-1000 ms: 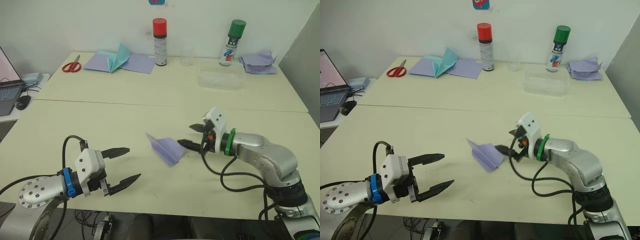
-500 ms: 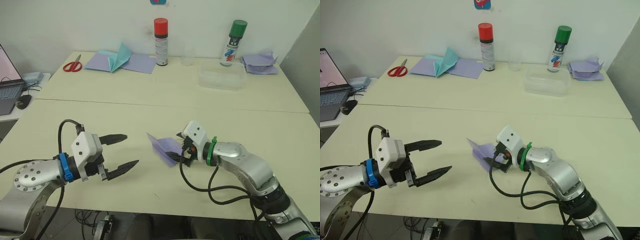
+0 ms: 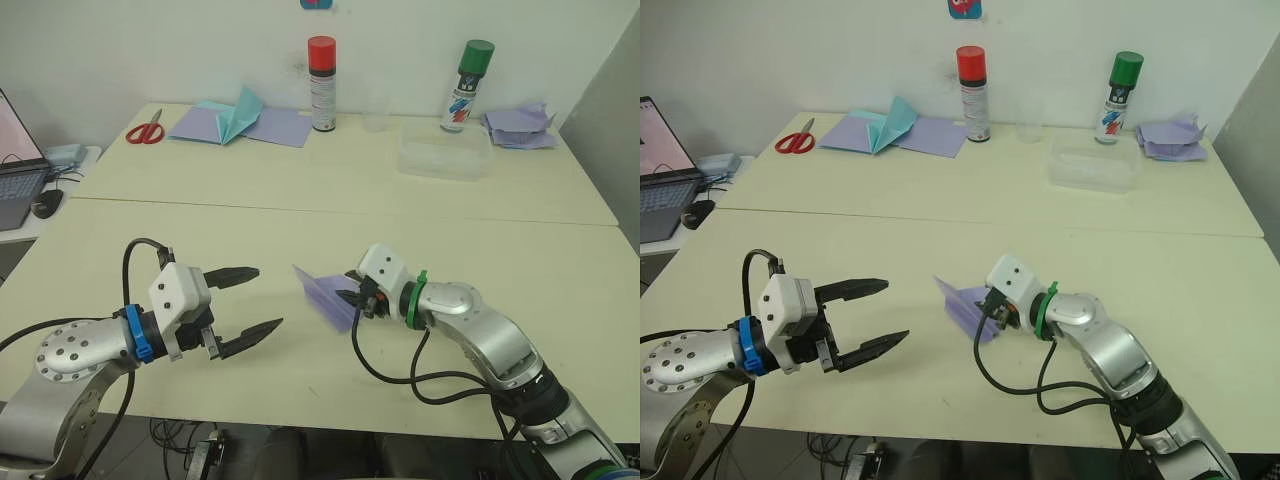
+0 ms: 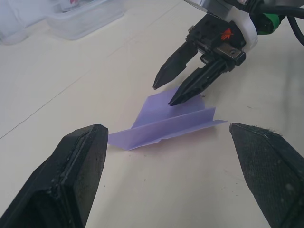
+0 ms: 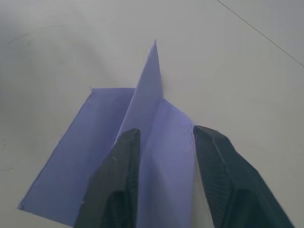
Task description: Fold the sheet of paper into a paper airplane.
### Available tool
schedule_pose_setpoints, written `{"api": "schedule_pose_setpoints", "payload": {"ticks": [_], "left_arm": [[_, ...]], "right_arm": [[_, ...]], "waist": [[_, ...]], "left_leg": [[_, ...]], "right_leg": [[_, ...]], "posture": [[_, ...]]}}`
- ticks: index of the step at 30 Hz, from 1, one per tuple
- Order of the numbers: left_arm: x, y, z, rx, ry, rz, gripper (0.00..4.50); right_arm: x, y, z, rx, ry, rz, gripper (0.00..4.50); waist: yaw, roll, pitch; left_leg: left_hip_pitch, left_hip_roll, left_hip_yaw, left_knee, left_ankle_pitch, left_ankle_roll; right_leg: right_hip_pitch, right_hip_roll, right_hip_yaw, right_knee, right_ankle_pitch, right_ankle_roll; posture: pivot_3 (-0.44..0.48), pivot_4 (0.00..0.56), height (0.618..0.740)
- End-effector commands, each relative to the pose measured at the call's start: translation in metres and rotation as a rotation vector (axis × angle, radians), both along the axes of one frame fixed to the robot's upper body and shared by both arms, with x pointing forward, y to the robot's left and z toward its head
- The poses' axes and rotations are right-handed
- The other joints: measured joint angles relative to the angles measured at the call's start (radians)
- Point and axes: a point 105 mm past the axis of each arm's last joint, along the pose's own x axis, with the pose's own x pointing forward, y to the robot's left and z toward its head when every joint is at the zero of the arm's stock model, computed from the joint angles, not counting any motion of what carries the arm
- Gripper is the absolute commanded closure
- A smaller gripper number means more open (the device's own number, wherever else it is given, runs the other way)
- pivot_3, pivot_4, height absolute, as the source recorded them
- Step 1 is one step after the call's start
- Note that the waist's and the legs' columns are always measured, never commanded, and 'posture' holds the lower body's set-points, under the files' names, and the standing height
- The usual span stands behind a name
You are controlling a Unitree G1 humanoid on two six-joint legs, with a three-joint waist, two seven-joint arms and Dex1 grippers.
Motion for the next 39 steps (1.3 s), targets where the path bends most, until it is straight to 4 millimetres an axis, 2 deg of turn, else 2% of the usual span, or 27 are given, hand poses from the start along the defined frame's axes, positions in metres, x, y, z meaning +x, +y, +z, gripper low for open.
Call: {"api": "schedule_pose_setpoints", "payload": {"ticks": [1, 8, 12, 24, 27, 31, 36, 39], "left_arm": [[-0.003, -0.003, 0.007, 0.02, -0.043, -0.014, 0.0], [-0.007, -0.004, 0.006, 0.029, -0.039, -0.025, 0.0], [-0.008, -0.006, 0.007, 0.027, -0.037, -0.028, 0.0], [-0.009, -0.007, 0.008, 0.012, -0.029, -0.009, 0.0], [-0.009, -0.007, 0.009, 0.012, -0.029, -0.008, 0.0], [-0.009, -0.007, 0.008, 0.011, -0.03, -0.005, 0.0], [-0.009, -0.009, 0.008, 0.008, -0.031, -0.007, 0.0], [-0.009, -0.013, 0.01, -0.002, -0.037, -0.014, 0.0]], "right_arm": [[-0.004, 0.009, 0.018, 0.028, -0.072, 0.042, 2.44], [-0.008, 0.014, 0.021, 0.06, -0.017, 0.067, 2.44], [-0.006, 0.016, 0.013, 0.061, 0.045, 0.041, 2.44], [-0.007, 0.019, -0.008, -0.016, 0.073, 0.032, 2.44], [-0.008, 0.021, -0.012, -0.025, 0.078, 0.037, 3.04], [-0.007, 0.019, -0.016, -0.037, 0.076, 0.029, 4.48], [-0.005, 0.012, -0.019, -0.047, 0.059, 0.012, 4.48], [-0.001, -0.003, -0.009, -0.019, 0.03, -0.023, 4.48]], "waist": [[0.0, 0.0, 0.0], [0.0, 0.0, 0.0], [0.0, 0.0, 0.0], [-0.001, 0.0, 0.0], [-0.001, 0.0, 0.0], [-0.001, 0.0, 0.0], [-0.001, 0.0, 0.0], [0.0, 0.0, 0.0]], "left_leg": [[0.0, 0.0, 0.0, 0.0, 0.0, 0.0], [0.0, 0.0, 0.0, 0.0, 0.0, 0.0], [0.0, 0.0, 0.0, 0.0, 0.0, 0.0], [0.0, 0.0, 0.0, 0.0, 0.0, 0.0], [0.0, 0.0, 0.0, 0.0, 0.0, 0.0], [0.0, 0.0, 0.0, 0.0, 0.0, 0.0], [0.0, 0.0, 0.0, 0.0, 0.0, 0.0], [0.0, 0.0, 0.0, 0.0, 0.0, 0.0]], "right_leg": [[0.0, 0.0, 0.0, 0.0, 0.0, 0.0], [0.0, 0.0, 0.0, 0.0, 0.0, 0.0], [0.0, 0.0, 0.0, 0.0, 0.0, 0.0], [0.0, 0.0, 0.0, 0.0, 0.0, 0.0], [0.0, 0.0, 0.0, 0.0, 0.0, 0.0], [0.0, 0.0, -0.001, 0.0, 0.0, 0.0], [0.0, 0.0, -0.001, 0.0, 0.0, 0.0], [0.0, 0.0, 0.0, 0.0, 0.0, 0.0]], "posture": [[0.0, 0.15, 0.74], [0.0, 0.15, 0.74], [0.0, 0.15, 0.74], [0.0, 0.15, 0.74], [0.0, 0.15, 0.74], [0.0, 0.15, 0.74], [0.0, 0.15, 0.74], [0.0, 0.15, 0.74]]}}
